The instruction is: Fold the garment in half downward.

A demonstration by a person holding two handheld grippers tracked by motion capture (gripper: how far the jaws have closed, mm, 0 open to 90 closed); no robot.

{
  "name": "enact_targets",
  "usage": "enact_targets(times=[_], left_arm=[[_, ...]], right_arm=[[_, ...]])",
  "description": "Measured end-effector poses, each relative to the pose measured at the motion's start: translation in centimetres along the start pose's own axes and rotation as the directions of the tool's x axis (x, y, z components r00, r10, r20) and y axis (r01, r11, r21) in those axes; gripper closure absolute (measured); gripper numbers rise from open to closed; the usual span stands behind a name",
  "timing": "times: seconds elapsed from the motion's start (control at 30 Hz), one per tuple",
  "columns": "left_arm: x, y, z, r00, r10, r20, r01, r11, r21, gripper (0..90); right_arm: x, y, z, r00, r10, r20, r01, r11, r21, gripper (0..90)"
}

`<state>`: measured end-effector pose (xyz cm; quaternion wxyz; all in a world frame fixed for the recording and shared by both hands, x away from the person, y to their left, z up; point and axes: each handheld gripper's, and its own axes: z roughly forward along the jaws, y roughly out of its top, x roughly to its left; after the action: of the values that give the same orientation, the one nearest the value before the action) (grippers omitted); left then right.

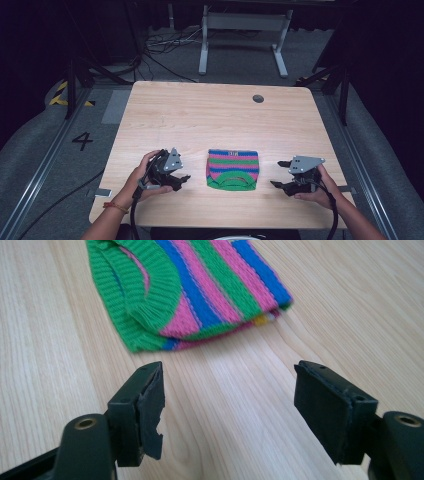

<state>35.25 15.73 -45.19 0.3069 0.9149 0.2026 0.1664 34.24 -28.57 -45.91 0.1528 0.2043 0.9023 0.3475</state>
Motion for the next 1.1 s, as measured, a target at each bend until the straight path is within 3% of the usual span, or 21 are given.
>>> enact_targets(times=[0.13,0.23,0.27,0.5,0.57,0.7,0.87,0.9,0.93,1.03,1.1], left_arm=[[0.5,-1.0,-0.5,0.9987,-0.034,-0.039,0.035,0.9991,0.025,22.7],[0.7,-1.5,-0.6,0.9979,-0.024,-0.060,0.027,0.9984,0.049,22.0],[1.0,-2.0,-0.6,0.9969,-0.023,-0.075,0.029,0.9963,0.081,21.9],[1.7,-4.2,-1.3,0.9931,-0.086,-0.079,0.092,0.9936,0.066,21.3],[1.9,-4.8,-1.6,0.9917,-0.112,-0.064,0.115,0.9921,0.050,21.8],[1.7,-5.9,-2.3,0.9935,-0.095,-0.062,0.098,0.9946,0.036,22.4],[1.4,-7.2,-2.6,0.9909,-0.126,-0.049,0.127,0.9917,0.021,21.0],[1.4,-7.9,-3.0,0.9882,-0.149,-0.035,0.150,0.9887,0.011,21.0],[1.4,-7.9,-3.0,0.9882,-0.149,-0.035,0.150,0.9887,0.011,20.9],[1.6,-8.9,-3.6,0.9818,-0.189,-0.024,0.189,0.9821,-0.002,20.6],[1.8,-9.7,-3.8,0.9731,-0.230,-0.015,0.230,0.9732,-0.005,19.5]], right_arm=[[-0.6,-1.5,-1.0,0.9986,0.037,0.039,-0.038,0.999,0.004,27.6],[-0.9,-2.4,-1.8,0.9962,0.056,0.067,-0.057,0.998,0.006,26.4],[-1.0,-2.8,-2.1,0.9953,0.060,0.076,-0.060,0.998,0.004,26.1],[-1.6,-5.1,-3.3,0.9869,0.111,0.117,-0.112,0.994,0.005,24.2],[-1.9,-6.2,-3.7,0.9803,0.152,0.126,-0.153,0.988,0.000,23.5],[-2.1,-7.7,-4.2,0.9689,0.195,0.152,-0.198,0.980,0.005,21.9],[-2.3,-9.1,-4.7,0.9564,0.234,0.174,-0.237,0.972,-0.008,20.9],[-2.5,-9.9,-5.1,0.9469,0.268,0.178,-0.267,0.963,-0.026,20.3],[-2.5,-9.9,-5.1,0.9469,0.268,0.178,-0.267,0.963,-0.026,20.3],[-2.9,-10.9,-5.5,0.9355,0.304,0.180,-0.303,0.952,-0.035,19.8],[-3.1,-11.4,-5.7,0.9277,0.324,0.185,-0.324,0.946,-0.035,18.7]])
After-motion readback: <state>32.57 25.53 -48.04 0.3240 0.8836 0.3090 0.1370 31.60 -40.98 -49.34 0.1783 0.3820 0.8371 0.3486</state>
